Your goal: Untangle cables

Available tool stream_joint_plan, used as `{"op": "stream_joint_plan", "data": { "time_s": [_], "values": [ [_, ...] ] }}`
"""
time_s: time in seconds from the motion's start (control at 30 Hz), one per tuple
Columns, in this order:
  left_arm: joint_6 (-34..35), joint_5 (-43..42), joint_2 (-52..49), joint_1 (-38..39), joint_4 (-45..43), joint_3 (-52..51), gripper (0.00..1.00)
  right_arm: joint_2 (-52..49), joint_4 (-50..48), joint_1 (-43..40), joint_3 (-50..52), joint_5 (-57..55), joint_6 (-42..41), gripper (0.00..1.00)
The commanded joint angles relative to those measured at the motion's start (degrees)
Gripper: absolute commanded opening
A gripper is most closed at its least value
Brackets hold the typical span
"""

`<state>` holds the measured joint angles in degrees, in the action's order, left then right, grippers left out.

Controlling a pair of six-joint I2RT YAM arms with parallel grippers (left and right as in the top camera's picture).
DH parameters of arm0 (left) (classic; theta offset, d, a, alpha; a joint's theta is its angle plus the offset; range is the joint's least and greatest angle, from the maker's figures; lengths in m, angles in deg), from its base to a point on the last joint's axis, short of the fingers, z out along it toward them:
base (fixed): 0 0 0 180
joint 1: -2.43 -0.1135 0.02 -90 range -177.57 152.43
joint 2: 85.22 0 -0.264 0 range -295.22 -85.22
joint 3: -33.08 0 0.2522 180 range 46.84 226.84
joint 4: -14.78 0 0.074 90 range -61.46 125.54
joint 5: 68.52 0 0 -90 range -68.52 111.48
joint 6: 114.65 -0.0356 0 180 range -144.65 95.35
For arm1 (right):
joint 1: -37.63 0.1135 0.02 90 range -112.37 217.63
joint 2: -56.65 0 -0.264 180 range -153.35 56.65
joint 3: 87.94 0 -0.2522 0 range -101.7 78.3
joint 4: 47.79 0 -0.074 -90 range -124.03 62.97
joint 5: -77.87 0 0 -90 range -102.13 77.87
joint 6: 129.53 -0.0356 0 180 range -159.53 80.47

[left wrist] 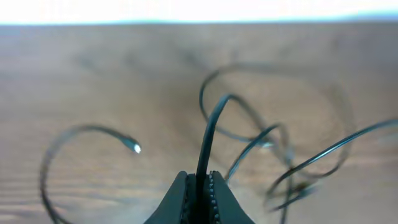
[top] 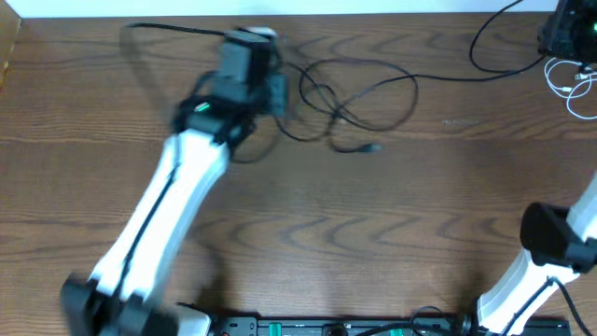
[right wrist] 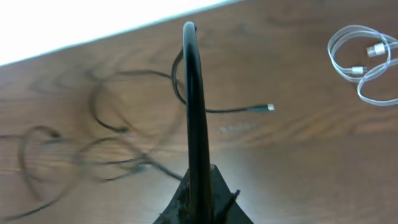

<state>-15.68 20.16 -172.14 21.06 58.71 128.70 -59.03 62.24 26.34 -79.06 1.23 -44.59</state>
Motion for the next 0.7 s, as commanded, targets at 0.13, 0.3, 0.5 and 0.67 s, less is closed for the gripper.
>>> {"op": "stream_joint_plan", "data": {
  "time_s": [0.13,0.3,0.5,0.67],
  "values": [
    [-0.37,1.46,12.7,-4.61,-5.35,0.79,0.07,-9.73,0.79,-0.79,0.02,-8.24,-2.67,0.01],
    [-0.35,5.29,17.49,-9.42,-12.46,0.79,0.08,-16.74,1.01,-1.16,0.02,-8.72,-2.62,0.01],
    [-0.11,5.22,21.49,-13.42,-16.31,0.79,0.07,-23.87,0.7,-1.07,0.02,-7.69,-0.57,0.01],
    [-0.07,2.43,23.15,-13.46,-16.83,0.79,0.08,-24.9,-0.28,-0.44,-0.02,-2.82,5.05,0.37]
  ]
}}
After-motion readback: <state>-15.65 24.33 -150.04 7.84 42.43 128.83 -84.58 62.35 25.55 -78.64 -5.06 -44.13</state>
